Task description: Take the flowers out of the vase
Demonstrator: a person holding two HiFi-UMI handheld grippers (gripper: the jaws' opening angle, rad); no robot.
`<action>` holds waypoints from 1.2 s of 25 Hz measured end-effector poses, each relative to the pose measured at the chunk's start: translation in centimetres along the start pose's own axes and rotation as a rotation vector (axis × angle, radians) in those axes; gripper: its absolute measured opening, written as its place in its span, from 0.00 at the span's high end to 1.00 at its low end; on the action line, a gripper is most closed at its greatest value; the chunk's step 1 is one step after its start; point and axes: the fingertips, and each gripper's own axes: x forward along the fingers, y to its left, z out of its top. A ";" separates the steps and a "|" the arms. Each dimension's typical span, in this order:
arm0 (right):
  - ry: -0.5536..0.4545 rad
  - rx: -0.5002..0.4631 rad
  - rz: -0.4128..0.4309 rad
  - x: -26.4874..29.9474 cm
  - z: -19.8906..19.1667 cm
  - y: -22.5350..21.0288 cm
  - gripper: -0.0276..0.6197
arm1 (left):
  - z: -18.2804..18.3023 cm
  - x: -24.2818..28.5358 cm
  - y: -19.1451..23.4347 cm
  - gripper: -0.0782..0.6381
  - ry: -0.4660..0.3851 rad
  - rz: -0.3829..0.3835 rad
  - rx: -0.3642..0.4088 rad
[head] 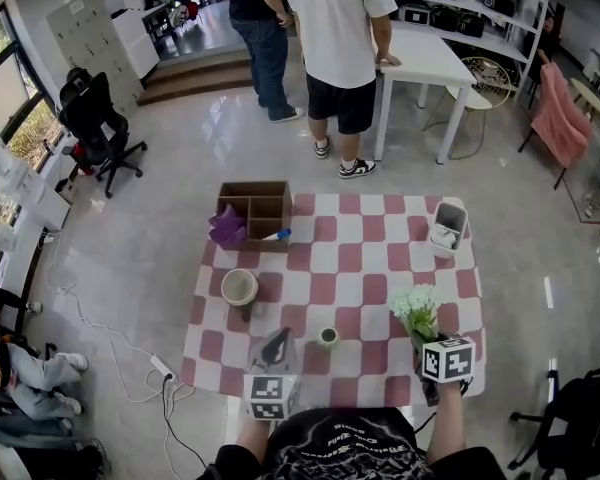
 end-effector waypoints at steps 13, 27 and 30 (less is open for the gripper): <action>-0.015 0.033 -0.015 1.0 -1.6 -1.2 0.82 | 0.0 0.0 -0.5 0.88 0.002 -0.017 0.008; -0.091 0.111 0.035 0.7 -1.5 -0.9 0.57 | 0.0 -0.3 -0.6 0.88 -0.001 -0.023 0.009; -0.117 0.136 0.061 0.2 -1.3 -0.6 0.50 | 0.1 -0.3 -0.7 0.88 -0.002 -0.029 0.010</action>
